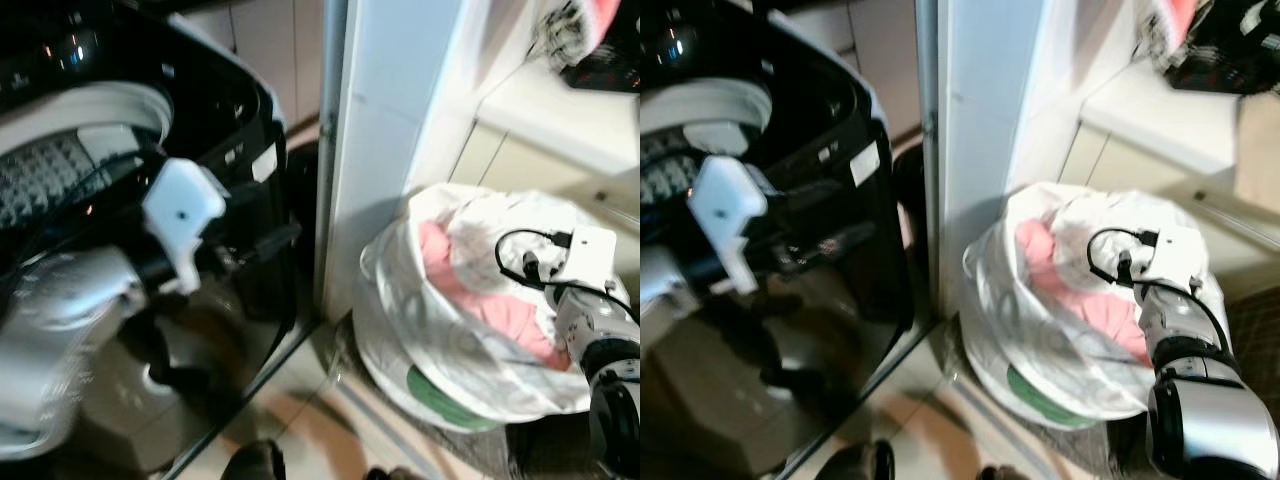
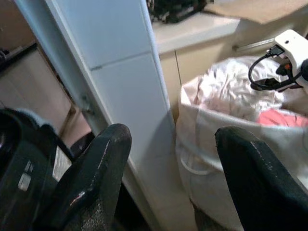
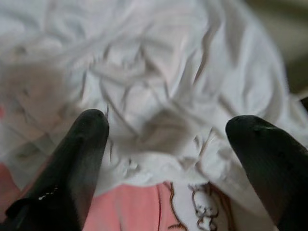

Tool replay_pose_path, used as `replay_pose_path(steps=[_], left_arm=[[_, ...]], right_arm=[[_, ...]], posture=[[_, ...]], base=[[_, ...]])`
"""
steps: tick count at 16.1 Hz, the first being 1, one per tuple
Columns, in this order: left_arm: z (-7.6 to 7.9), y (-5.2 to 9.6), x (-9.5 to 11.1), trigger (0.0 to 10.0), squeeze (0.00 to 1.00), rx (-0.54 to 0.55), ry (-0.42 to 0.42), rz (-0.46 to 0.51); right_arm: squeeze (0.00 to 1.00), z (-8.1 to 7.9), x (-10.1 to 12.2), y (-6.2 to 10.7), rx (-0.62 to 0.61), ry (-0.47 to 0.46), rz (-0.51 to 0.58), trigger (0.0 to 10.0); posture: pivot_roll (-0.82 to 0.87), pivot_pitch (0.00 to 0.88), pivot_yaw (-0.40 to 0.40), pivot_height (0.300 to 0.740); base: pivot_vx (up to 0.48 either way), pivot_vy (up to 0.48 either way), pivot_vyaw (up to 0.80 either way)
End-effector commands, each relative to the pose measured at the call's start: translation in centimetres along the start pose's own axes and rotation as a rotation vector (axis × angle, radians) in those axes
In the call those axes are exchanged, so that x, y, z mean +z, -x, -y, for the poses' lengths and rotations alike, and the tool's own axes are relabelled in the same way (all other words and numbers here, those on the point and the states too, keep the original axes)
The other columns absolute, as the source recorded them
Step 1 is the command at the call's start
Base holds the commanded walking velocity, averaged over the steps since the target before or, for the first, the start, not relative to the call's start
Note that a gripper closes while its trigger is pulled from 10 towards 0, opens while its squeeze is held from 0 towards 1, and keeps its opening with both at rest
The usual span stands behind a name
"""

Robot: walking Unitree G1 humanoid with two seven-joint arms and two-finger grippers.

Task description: Clothes washing

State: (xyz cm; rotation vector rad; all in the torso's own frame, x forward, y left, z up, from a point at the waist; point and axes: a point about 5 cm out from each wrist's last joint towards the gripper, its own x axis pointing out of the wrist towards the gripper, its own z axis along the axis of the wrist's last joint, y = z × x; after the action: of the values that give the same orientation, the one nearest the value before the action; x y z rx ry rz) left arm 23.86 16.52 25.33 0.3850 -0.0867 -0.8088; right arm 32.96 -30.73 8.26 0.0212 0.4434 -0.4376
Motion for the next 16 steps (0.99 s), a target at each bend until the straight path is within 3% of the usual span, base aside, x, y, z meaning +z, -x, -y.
replay_pose_path(steps=[1, 2, 3, 6, 8, 11, 14, 16], left_arm=[[0.1, 0.7, 0.7, 10.0, 0.0, -0.015, -0.011, 0.003], [0.1, 1.5, 1.2, 10.0, 0.0, -0.013, -0.016, -0.008], [0.1, 2.0, 1.6, 10.0, 0.0, -0.01, -0.022, -0.016], [0.6, 2.6, 2.6, 10.0, 0.0, -0.004, -0.032, -0.018], [0.7, 2.9, 2.7, 10.0, 0.0, -0.004, -0.03, -0.02], [0.9, 3.1, 2.8, 10.0, 0.0, 0.002, -0.031, -0.035], [0.7, 3.3, 2.8, 10.0, 0.0, 0.024, -0.044, -0.051], [0.7, 3.4, 2.7, 10.0, 0.0, 0.03, -0.048, -0.058]], right_arm=[[1.0, 0.1, -0.2, 0.0, -0.016, -0.017, -0.011, 10.0], [0.0, -0.1, -0.3, 0.0, -0.02, -0.088, -0.002, 10.0], [0.0, -0.2, -0.3, 0.0, -0.014, -0.131, 0.013, 10.0], [0.0, -1.6, 0.5, 0.1, 0.018, -0.092, 0.091, 10.0], [0.0, -1.7, 0.8, 0.1, -0.017, -0.085, 0.114, 10.0], [0.0, -1.4, 0.2, 0.2, -0.064, -0.043, 0.108, 10.0], [0.0, 0.2, -0.3, 0.3, -0.15, -0.081, 0.101, 10.0], [0.0, 0.4, -0.4, 0.3, -0.157, -0.066, 0.101, 10.0]], posture=[[0.38, 0.239, 0.009, 0.74], [0.42, 0.254, 0.014, 0.74], [0.43, 0.257, 0.013, 0.74], [0.45, 0.259, 0.009, 0.74], [0.46, 0.26, 0.008, 0.74], [0.46, 0.252, 0.009, 0.74], [0.46, 0.234, 0.007, 0.74], [0.46, 0.221, -0.002, 0.74]], base=[[0.0, 0.0, 0.0], [0.0, 0.0, 0.0], [0.0, 0.0, 0.0], [0.0, 0.0, 0.0], [0.0, 0.0, 0.0], [0.0, 0.0, 0.0], [0.0, 0.0, 0.0], [0.0, 0.0, 0.0]])
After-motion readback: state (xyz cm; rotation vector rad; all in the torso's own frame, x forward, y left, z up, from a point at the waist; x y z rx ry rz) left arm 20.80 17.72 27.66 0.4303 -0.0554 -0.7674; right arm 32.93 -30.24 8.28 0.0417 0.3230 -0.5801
